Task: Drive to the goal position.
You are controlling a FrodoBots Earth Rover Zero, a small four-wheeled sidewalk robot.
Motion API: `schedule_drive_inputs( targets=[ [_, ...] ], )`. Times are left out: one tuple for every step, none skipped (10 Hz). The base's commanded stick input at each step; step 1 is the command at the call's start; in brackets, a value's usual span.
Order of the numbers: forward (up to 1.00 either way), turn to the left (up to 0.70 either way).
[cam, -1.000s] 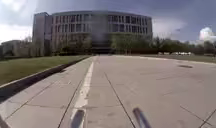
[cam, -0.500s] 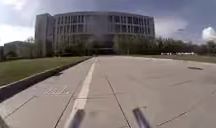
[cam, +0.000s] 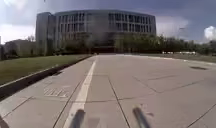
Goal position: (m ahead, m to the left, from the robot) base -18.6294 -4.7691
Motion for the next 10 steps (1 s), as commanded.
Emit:
schedule_drive_inputs(
  targets=[
    [0.00,-0.96],
    [0.00,-0.95],
    [0.00,-0.96],
    [0.00,-0.96],
    [0.00,-0.95],
    [0.00,-0.96],
    [0.00,-0.96],
    [0.00,-0.95],
    [0.00,-0.95],
    [0.00,-0.96]
  ],
)
